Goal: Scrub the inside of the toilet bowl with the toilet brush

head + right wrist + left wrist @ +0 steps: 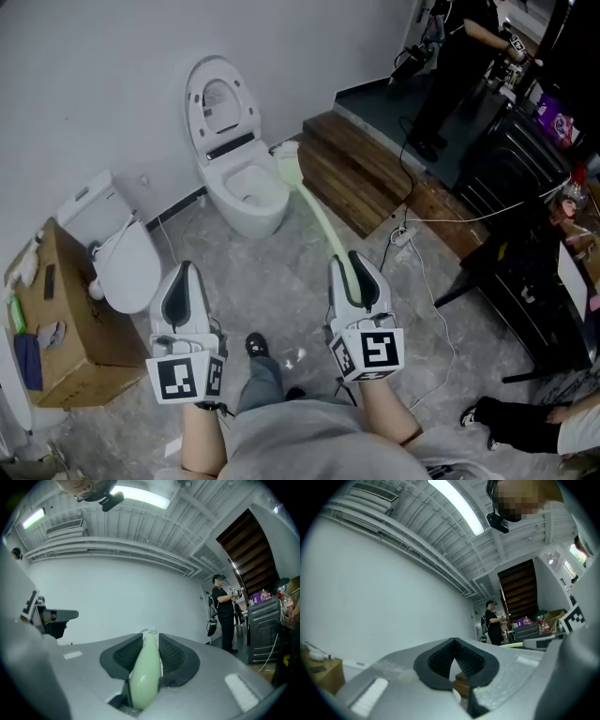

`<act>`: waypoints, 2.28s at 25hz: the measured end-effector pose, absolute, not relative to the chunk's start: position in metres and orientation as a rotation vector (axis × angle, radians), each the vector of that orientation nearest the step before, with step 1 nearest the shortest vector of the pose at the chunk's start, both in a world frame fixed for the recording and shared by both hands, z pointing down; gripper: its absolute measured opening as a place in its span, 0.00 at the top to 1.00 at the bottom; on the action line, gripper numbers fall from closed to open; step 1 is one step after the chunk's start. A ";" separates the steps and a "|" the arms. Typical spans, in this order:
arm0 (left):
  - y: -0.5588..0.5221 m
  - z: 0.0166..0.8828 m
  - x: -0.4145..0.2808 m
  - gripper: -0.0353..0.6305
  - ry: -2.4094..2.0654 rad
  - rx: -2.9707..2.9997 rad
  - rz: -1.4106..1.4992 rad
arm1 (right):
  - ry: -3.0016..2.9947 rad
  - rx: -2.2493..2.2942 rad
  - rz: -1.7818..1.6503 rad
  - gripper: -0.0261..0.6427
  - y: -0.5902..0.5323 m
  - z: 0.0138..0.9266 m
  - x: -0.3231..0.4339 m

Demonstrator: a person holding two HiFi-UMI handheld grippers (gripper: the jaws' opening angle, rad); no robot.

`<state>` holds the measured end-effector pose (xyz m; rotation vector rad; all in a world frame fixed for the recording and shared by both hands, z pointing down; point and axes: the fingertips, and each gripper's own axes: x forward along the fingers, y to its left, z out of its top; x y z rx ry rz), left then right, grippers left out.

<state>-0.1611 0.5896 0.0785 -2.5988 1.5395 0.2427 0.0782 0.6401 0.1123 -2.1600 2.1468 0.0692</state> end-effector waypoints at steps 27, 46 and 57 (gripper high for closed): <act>0.300 0.070 -0.182 0.94 1.445 -2.660 0.258 | 2.076 -2.236 0.043 0.80 0.371 0.107 0.055; 0.150 0.064 -0.137 0.94 1.612 -2.547 0.346 | 2.236 -2.098 0.061 0.80 0.187 0.104 0.109; 0.070 0.060 -0.098 0.94 1.773 -2.413 0.405 | 2.435 -1.946 0.052 0.80 0.071 0.112 0.148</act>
